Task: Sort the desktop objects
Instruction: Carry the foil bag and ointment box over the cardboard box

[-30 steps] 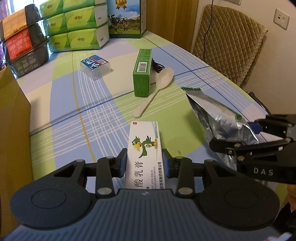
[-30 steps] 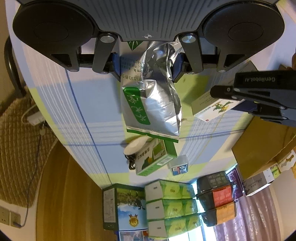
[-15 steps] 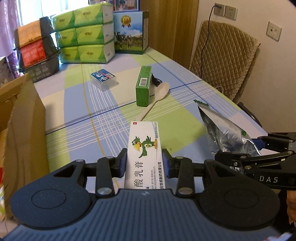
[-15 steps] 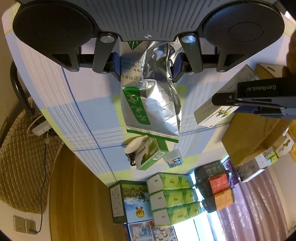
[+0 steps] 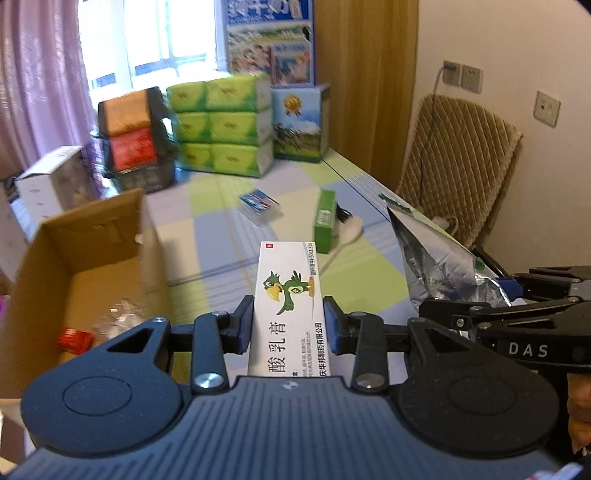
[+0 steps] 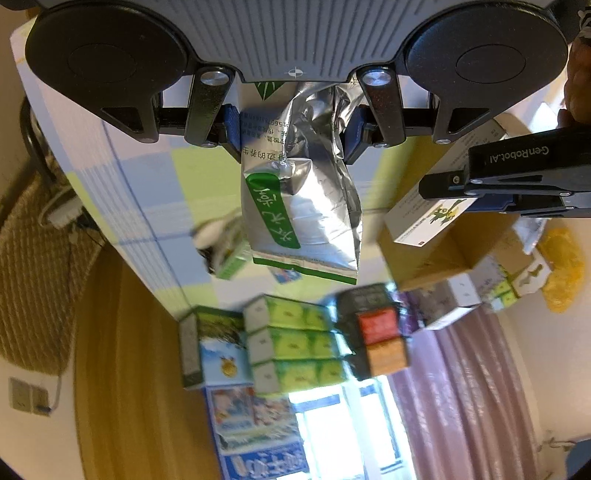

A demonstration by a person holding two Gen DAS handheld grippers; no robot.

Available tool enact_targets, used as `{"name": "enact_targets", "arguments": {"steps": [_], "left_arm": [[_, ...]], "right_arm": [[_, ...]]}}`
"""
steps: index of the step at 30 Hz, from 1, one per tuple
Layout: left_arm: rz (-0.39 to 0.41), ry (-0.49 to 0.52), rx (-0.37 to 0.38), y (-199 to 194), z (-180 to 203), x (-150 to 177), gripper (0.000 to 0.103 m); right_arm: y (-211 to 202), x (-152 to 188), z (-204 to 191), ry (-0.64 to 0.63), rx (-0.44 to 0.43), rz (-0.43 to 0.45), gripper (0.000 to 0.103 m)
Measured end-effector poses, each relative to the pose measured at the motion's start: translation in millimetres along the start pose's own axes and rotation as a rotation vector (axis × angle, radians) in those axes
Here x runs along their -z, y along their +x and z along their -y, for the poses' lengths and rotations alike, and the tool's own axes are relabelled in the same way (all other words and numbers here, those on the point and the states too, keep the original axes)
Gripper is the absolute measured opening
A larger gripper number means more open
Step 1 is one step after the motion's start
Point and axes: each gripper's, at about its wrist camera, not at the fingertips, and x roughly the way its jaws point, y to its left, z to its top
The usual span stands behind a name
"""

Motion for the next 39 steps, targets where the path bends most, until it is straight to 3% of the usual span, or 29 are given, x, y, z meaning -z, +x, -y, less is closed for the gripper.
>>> {"name": "enact_targets", "arguments": {"steps": [11,20,29,39], "left_arm": [[0.034,-0.074,-0.143,-70.1,-73.5,16.8,0.033],[0.018,-0.118,-0.235,-98.5,-134.1,34.2,0.033],[0.002,-0.143,-0.255,-99.9,-159.4,41.1,0.033],[-0.006,-0.154,-0.241,-85.8,-169.5,39.6,0.033]], "right_arm": [[3.6,-9.6,-83.6,-0.078,-0.13,-0.005,0.051],[20.9,-13.5,-145.9,-0.134,-0.216,-0.03,0.051],[43.8,-19.8,-176.3,-0.156,-0.251,-0.056,0.051],[62.9,-26.2,-181.7,-0.151,-0.245,-0.073,0.051]]}}
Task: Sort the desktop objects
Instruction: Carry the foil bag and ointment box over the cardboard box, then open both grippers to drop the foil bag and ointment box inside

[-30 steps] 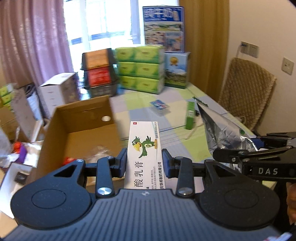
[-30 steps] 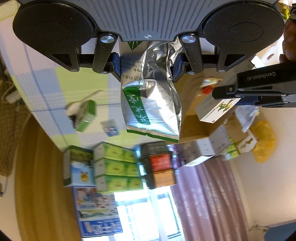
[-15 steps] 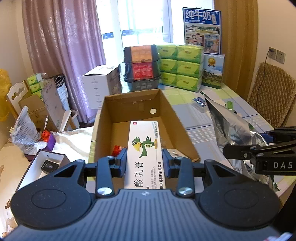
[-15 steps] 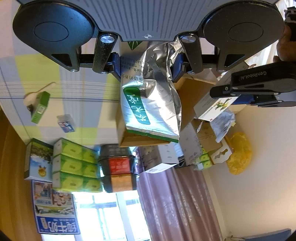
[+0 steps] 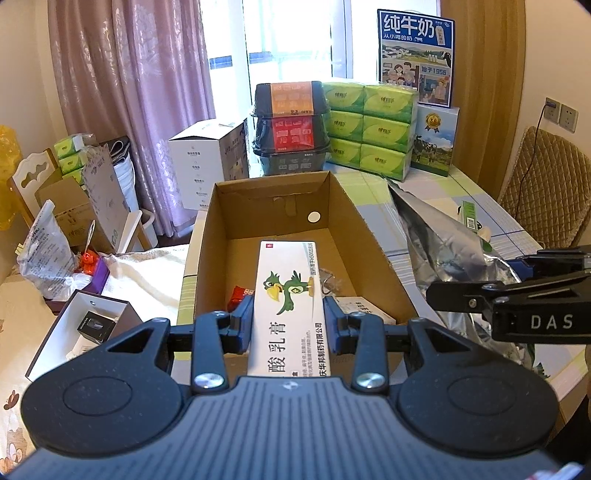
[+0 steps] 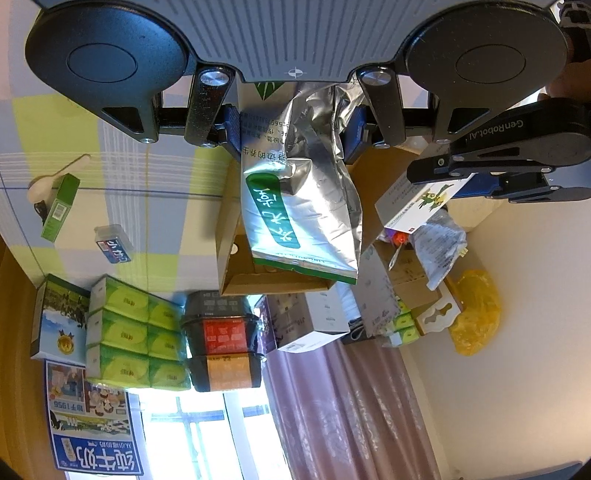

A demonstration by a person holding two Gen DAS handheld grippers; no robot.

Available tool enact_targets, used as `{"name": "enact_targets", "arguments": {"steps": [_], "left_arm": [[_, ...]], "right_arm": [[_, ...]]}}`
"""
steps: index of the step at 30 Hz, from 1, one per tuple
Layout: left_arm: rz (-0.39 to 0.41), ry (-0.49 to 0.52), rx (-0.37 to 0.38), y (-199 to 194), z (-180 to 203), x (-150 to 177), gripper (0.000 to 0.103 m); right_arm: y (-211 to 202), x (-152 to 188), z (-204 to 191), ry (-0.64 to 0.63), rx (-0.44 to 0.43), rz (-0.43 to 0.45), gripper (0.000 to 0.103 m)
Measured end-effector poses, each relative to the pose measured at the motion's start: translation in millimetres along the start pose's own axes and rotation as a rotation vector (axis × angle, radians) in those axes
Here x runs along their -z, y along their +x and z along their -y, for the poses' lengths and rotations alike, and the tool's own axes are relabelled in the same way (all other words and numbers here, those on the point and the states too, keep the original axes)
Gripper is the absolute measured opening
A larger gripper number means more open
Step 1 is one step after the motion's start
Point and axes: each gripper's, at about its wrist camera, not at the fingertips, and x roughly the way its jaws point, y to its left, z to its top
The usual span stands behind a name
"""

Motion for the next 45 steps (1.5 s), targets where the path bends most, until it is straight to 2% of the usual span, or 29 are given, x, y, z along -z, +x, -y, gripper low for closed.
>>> {"name": "enact_targets", "arguments": {"steps": [16,30,41,44,45], "left_arm": [[-0.031,-0.026,0.008,29.5,-21.1,-8.1,0.033],[-0.077,-0.057,0.013,73.3,-39.5,-15.0,0.033],[-0.09,-0.078,0.027,103.5,-46.9,-20.6,0.033],[-0.079,-0.105,0.027,108.2,-50.6,-21.9,0.043],[-0.073,-0.109,0.019,108.3,-51.5,-22.6,0.043]], "right_arm": [[41.3,-23.8,-2.9,-0.034,0.014,-0.021,0.051],[96.3,-41.1,8.2,0.008,-0.012,-0.067,0.051],[121.5,-49.4,21.9,0.036,-0.014,-0.071,0.051],[126.0,-52.0,24.8,0.044,-0.013,-0.072,0.051],[127.0,-52.6,25.8,0.047,-0.014,-0.073,0.051]]}}
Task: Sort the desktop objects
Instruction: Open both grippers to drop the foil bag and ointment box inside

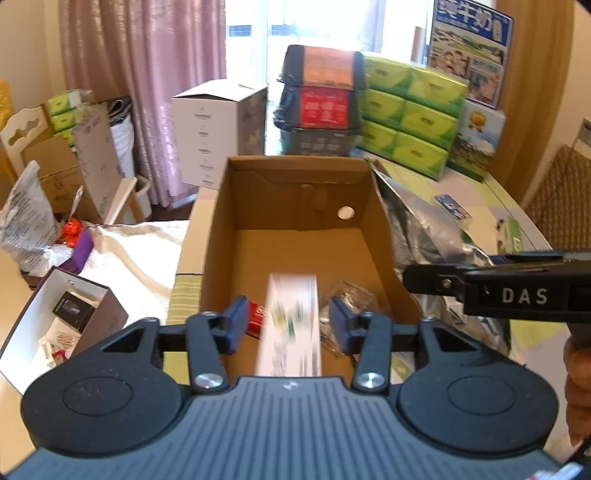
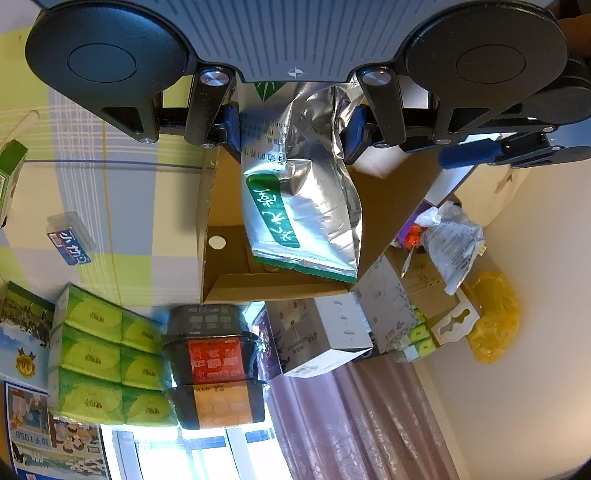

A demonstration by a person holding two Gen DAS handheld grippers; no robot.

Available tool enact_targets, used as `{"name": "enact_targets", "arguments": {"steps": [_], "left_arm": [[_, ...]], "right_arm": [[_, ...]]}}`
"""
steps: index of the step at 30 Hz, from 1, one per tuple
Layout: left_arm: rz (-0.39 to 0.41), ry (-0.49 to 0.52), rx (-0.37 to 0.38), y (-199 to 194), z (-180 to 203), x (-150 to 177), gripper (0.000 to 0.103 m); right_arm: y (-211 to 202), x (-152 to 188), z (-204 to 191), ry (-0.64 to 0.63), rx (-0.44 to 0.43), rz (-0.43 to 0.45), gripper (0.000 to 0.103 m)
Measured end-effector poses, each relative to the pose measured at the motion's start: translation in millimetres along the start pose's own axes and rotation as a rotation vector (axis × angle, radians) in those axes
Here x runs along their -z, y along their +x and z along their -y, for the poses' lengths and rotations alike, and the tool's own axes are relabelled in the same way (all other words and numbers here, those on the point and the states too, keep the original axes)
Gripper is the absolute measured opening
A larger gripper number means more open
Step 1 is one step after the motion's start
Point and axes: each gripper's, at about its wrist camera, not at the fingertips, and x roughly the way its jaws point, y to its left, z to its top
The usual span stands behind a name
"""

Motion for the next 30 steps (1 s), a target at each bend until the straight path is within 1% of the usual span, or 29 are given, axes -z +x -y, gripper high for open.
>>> {"name": "enact_targets", "arguments": {"steps": [8,10,11,12,15,19,22,24,27,30], "left_arm": [[0.007,0.002,-0.027,-7.3,-4.2,4.3,0.043],[0.008,-0.006,-0.026,-10.4,-5.5,5.3,0.044],[0.008,-0.009,-0.027,-11.8,-6.0,5.8,0.045],[0.009,-0.011,-0.029,-13.4,-6.8,6.3,0.046],[0.016,-0.016,-0.034,-18.6,-8.3,7.4,0.048],[0.019,-0.032,-0.039,-24.5,-9.4,10.1,0.05],[0.018,-0.042,-0.042,-30.3,-8.2,13.9,0.051],[0.017,-0.046,-0.043,-34.5,-5.7,16.5,0.054],[0.019,-0.05,-0.046,-41.3,-0.4,18.8,0.061],[0.023,-0.05,-0.044,-49.1,6.1,20.9,0.065]], "right_arm": [[5.9,-1.6,2.3,0.03,-0.006,-0.008,0.052],[7.5,-2.3,3.0,0.054,-0.017,-0.006,0.057],[7.2,-3.1,3.7,0.067,-0.031,-0.001,0.064],[5.7,-3.9,3.9,0.075,-0.05,0.01,0.068],[-2.2,-6.5,2.5,0.07,-0.055,0.043,0.071],[-11.4,-6.7,5.4,0.081,-0.051,0.049,0.073],[-21.6,-3.1,8.7,0.083,-0.043,0.052,0.077],[-29.3,1.4,10.8,0.088,-0.035,0.053,0.081],[-40.7,8.8,14.4,0.097,-0.029,0.049,0.083],[-53.5,15.5,17.9,0.101,-0.022,0.051,0.086]]}}
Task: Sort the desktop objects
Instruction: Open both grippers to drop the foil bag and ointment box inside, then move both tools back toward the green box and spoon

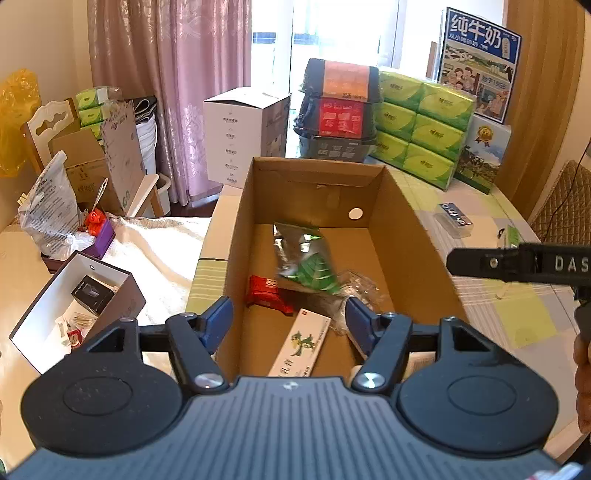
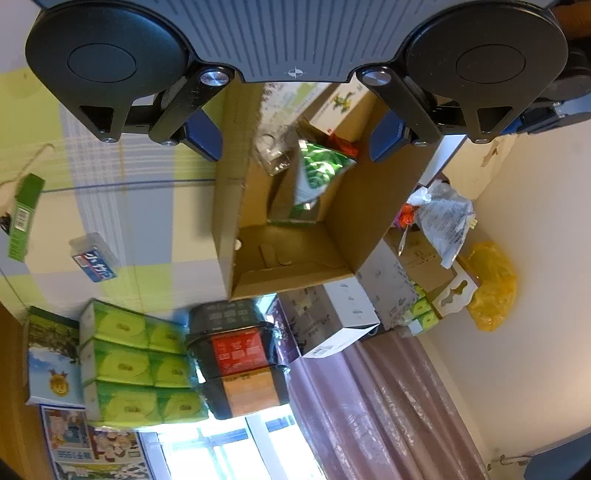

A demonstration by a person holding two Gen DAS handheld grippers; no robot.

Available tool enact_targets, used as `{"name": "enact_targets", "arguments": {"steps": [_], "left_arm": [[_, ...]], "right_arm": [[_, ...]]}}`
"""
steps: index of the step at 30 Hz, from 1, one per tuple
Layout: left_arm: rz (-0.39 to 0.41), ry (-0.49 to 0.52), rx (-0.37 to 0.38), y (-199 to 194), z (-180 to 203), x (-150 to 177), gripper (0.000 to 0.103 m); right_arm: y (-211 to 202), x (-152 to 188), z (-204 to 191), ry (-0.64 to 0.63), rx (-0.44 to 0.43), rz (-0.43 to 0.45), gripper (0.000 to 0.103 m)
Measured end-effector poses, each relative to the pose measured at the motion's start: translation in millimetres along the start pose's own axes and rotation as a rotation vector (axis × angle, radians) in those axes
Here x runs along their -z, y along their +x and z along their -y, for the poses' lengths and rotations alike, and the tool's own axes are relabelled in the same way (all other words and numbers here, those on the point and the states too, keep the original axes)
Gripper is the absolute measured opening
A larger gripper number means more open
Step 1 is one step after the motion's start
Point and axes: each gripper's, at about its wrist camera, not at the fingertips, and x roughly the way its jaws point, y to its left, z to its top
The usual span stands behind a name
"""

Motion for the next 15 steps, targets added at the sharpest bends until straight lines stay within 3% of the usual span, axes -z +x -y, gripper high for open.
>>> {"name": "enact_targets", "arguments": {"steps": [15], "left_arm": [[0.036,0.01,0.019,-35.9,40.0,10.1,0.094]], "right_arm": [[-63.1,17.4,24.9,-0.001,0.048,0.046,0.098]]}}
